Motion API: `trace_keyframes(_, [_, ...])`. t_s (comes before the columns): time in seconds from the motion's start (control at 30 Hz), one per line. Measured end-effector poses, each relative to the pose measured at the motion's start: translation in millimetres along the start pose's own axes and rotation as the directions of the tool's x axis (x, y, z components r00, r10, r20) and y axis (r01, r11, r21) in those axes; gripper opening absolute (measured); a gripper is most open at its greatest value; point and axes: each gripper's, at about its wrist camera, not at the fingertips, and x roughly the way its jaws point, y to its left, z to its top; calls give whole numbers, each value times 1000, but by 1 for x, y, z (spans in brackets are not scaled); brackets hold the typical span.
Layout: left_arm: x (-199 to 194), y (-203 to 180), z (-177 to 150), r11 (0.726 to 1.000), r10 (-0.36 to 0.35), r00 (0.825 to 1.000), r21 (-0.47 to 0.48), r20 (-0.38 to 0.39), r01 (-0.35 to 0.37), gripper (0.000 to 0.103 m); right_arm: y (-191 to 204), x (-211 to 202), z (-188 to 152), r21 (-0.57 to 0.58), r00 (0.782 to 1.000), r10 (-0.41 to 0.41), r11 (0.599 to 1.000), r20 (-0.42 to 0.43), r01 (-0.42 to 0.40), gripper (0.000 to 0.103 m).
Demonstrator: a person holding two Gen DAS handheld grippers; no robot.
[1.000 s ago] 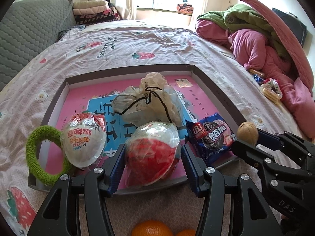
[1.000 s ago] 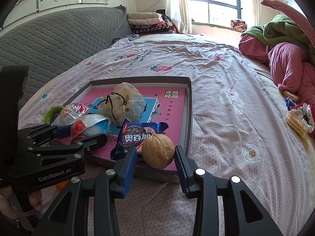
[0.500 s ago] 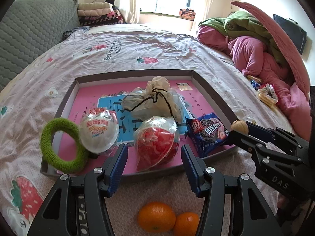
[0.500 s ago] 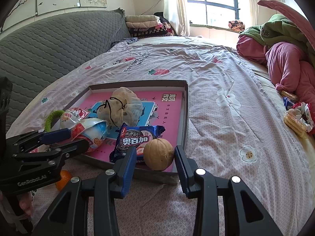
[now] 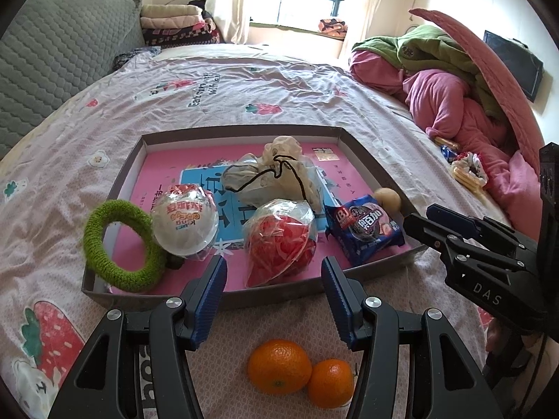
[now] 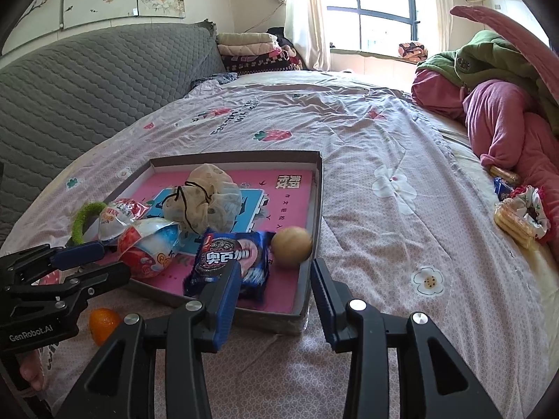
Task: Organize objects
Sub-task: 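Open both tools releasing the red ball and walnut in the tray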
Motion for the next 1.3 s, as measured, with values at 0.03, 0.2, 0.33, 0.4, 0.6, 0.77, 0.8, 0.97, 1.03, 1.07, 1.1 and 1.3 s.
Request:
trace_keyframes(0.03, [-1,0,0,1000,2,1000,-1,2,-2,58,0,-1,0,1,1000,0,1000,2,0,41])
trace_keyframes(0.2, [-5,4,-1,1000,8,1000,-7,6,-8,58,-1,-3,0,2,1000,5,1000,9,-5,41])
trace_keyframes(0.33, [-9,5,0,1000,13,1000,-10,13,-13,58,0,-8,1,2,1000,14,1000,26,-14,41])
trace_keyframes(0.4, [-12,5,0,1000,15,1000,-11,18,-15,58,1,-10,2,-3,999,22,1000,33,-22,42])
trace_keyframes(0.6, [-21,2,-2,1000,18,999,-5,30,-18,58,5,-17,3,-11,997,44,999,57,-43,45])
trace_keyframes(0.77, [-29,1,-1,1000,21,999,-1,43,-21,58,10,-24,5,-24,995,60,998,82,-58,46])
trace_keyframes(0.8, [-31,1,-1,1000,22,999,1,45,-22,58,10,-26,5,-25,994,57,998,91,-55,48])
trace_keyframes(0.97, [-39,-1,-1,1000,24,998,4,56,-24,58,13,-34,5,-29,990,80,997,115,-77,51])
trace_keyframes(1.03, [-43,0,-1,1000,28,998,4,59,-29,58,14,-39,5,-31,988,90,996,126,-87,52])
trace_keyframes(1.07, [-44,0,-2,1000,28,998,4,60,-28,58,15,-41,4,-32,987,95,995,129,-92,52])
trace_keyframes(1.1, [-45,0,-2,1000,29,998,4,60,-29,58,15,-43,4,-34,986,101,995,133,-98,52])
trace_keyframes(1.3, [-55,1,-4,999,41,997,7,66,-42,58,23,-56,0,-57,979,135,990,150,-128,53])
